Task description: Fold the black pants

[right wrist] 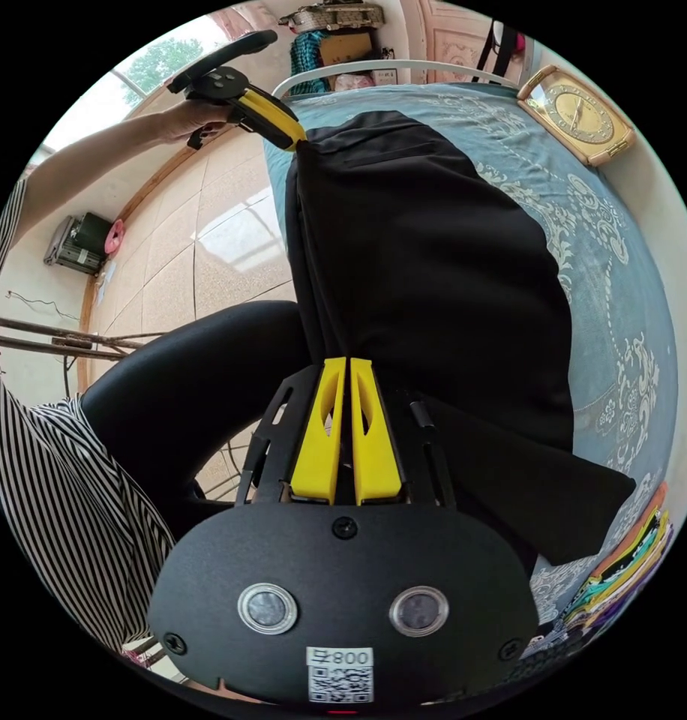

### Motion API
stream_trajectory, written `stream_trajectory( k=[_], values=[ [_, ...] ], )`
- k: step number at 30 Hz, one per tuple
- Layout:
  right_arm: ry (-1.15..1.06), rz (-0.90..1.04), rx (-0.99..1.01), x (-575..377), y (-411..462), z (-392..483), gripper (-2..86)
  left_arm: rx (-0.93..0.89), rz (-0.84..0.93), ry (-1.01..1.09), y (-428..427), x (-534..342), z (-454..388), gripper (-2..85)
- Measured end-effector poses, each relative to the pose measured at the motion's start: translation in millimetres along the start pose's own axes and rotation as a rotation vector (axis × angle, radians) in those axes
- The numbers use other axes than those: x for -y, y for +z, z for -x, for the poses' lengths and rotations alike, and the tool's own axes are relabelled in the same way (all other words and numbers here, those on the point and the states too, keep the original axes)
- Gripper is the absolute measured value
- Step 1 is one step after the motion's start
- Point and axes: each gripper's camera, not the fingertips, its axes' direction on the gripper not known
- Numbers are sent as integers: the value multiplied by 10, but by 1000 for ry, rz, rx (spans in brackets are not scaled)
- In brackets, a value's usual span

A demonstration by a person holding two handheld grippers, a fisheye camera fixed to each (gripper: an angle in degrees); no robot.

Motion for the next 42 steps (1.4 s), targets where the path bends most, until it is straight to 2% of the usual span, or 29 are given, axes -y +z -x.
stream_trajectory(
  k=[10,13,17,21,25,31,34,42],
  values=[
    [32,-6,-63,-70,295,13,13,-39,-34,-69,517,-268,136,54],
    [69,-43,-58,-140,326,-1,21,-52,-121,-147,560,-461,179,57],
    [180,-100,-15,-241,346,-76,36,-232,-316,-154,677,-578,-24,51],
    [312,-152,87,-400,287,-198,45,-438,-371,-38,1077,-282,-519,59],
    [465,-226,227,-887,67,-479,39,-546,-346,46,1451,91,-882,71],
    [788,-326,116,-1655,-412,-1564,58,-534,-259,169,1971,749,-1285,84],
    [895,-285,23,-1708,-524,-2163,75,-520,-222,171,2235,1029,-1357,86],
    [1041,-190,25,-1494,-373,-3187,89,-511,-140,142,2951,1481,-1451,83]
  ],
)
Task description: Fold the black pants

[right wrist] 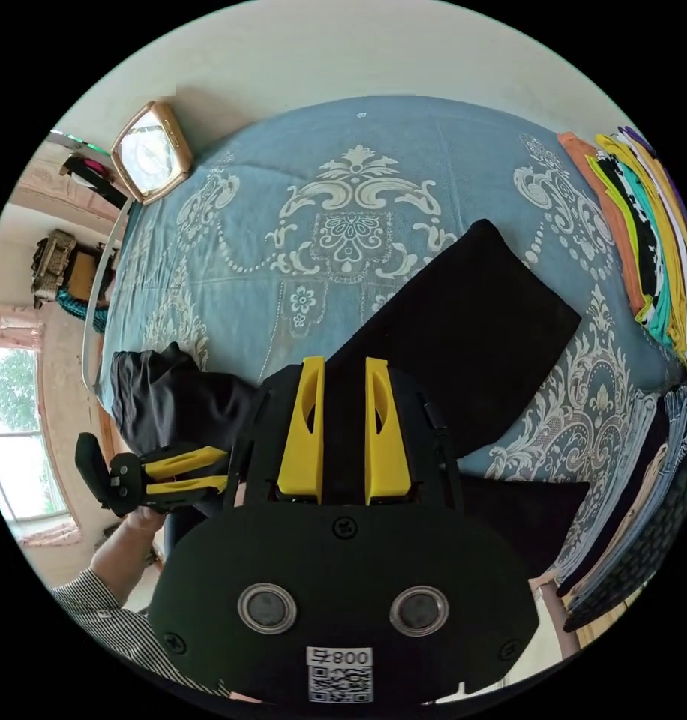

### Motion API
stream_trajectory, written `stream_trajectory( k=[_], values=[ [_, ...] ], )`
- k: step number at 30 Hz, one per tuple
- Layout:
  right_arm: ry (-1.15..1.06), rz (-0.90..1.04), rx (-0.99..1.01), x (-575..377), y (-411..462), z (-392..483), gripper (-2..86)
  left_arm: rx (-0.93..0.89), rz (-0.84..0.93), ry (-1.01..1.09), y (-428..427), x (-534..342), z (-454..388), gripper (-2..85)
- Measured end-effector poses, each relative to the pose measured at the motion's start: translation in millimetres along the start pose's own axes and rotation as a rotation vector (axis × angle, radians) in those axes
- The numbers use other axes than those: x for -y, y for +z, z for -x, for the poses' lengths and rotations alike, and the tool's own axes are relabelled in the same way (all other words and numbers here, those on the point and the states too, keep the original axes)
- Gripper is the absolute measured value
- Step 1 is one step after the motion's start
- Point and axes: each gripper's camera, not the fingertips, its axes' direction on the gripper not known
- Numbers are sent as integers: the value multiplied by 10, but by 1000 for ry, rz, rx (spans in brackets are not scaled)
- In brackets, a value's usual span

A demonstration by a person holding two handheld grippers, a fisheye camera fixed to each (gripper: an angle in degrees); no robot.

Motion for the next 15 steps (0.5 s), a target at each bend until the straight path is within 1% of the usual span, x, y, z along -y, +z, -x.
stream_trajectory(
  k=[5,8,13,15],
  values=[
    [62,82,-3,177,282,-96,90,-11,-2,15,305,70,121,75],
    [97,73,-50,180,320,-98,79,-31,7,35,504,122,164,58],
    [56,126,-122,210,372,-70,58,-27,8,47,814,191,193,38],
    [44,132,-109,187,373,-98,39,-48,-7,52,922,219,200,33]
  ],
)
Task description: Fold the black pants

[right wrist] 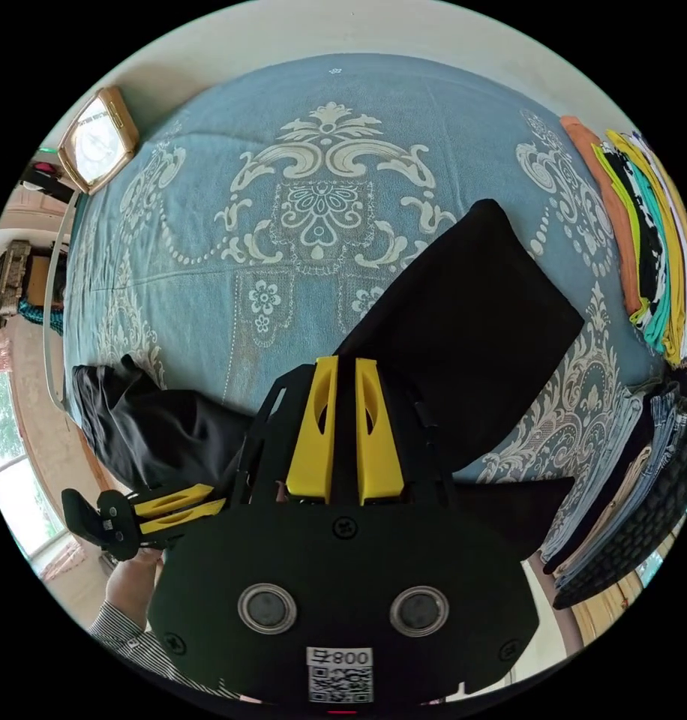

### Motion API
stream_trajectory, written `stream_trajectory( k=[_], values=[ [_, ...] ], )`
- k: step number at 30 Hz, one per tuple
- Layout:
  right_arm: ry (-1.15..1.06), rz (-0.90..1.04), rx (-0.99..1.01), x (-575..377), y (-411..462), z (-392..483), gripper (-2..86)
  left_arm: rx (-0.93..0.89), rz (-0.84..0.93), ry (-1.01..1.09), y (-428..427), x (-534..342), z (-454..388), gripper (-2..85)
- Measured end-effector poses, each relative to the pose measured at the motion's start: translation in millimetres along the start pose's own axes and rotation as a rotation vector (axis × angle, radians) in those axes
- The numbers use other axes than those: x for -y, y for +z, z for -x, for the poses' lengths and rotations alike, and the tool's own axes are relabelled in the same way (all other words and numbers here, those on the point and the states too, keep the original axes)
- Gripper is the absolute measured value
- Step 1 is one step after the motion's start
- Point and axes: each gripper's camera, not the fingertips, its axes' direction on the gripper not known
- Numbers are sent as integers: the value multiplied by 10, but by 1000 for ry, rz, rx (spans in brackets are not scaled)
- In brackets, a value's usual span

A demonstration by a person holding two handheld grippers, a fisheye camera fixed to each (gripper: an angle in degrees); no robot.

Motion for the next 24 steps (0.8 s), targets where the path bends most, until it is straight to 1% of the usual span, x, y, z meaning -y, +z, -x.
stream_trajectory(
  k=[3,6,10,14,19,24],
  values=[
    [0,-16,41,-93,-67,-114,21,-10,-22,34,98,46,-31,30],
    [-8,-72,113,-299,-271,-301,13,-15,-47,90,174,99,-115,27],
    [-18,-190,224,-871,-622,-689,8,7,-43,180,307,164,-289,25],
    [9,-314,346,-1720,-828,-1156,7,93,-6,302,544,207,-541,24],
    [73,-394,444,-2706,-631,-1563,6,204,86,418,981,233,-749,24],
    [160,-363,519,-3278,-35,-1834,6,302,230,472,1685,317,-758,25]
  ],
)
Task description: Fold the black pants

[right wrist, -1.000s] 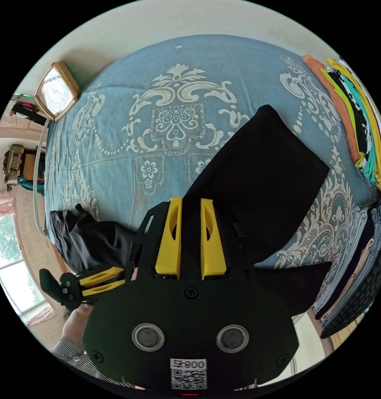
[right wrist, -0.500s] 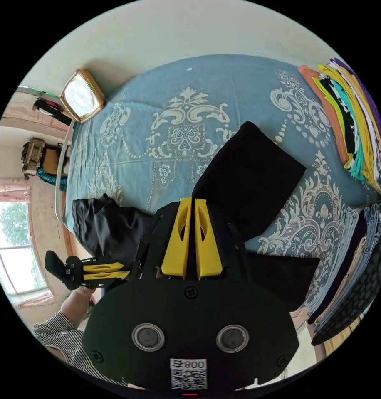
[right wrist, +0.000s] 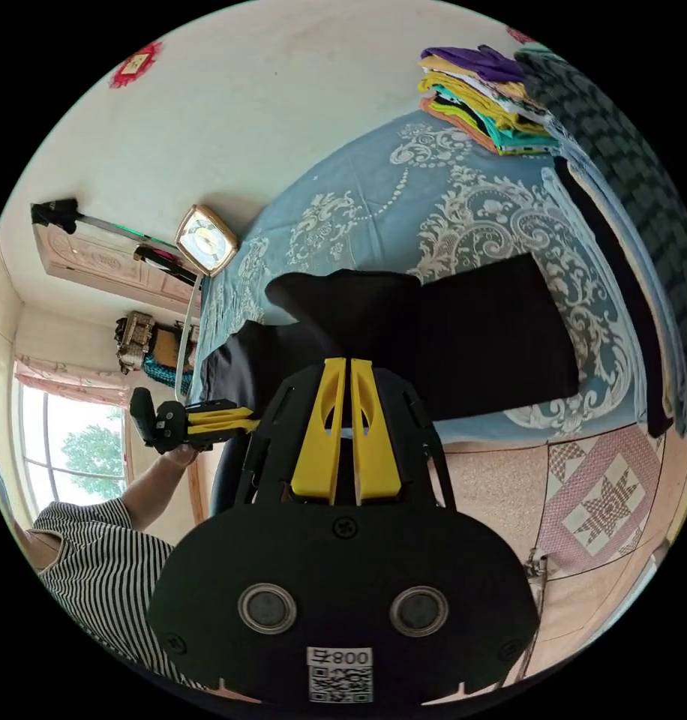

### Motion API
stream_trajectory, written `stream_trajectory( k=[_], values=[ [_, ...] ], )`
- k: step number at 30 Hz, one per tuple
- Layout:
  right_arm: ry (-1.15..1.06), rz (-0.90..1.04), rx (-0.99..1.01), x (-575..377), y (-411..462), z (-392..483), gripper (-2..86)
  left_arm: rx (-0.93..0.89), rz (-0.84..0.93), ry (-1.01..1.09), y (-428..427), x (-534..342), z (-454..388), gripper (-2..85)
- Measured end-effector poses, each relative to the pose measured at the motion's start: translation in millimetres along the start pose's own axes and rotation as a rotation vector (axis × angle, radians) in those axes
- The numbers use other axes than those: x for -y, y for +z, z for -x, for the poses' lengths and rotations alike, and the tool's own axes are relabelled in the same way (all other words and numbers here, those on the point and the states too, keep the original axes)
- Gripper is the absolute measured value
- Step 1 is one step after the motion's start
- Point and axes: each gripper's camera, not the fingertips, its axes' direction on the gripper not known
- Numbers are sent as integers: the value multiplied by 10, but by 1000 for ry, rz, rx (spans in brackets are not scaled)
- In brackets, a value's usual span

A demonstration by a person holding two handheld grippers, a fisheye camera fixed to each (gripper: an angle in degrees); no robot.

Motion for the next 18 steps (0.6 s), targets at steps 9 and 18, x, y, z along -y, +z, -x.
stream_trajectory(
  k=[9,18],
  values=[
    [85,50,-25,-598,536,-622,11,-119,57,-100,746,365,339,48],
    [-35,-39,-169,-957,464,-376,50,-355,-187,-313,928,603,1045,60]
  ],
)
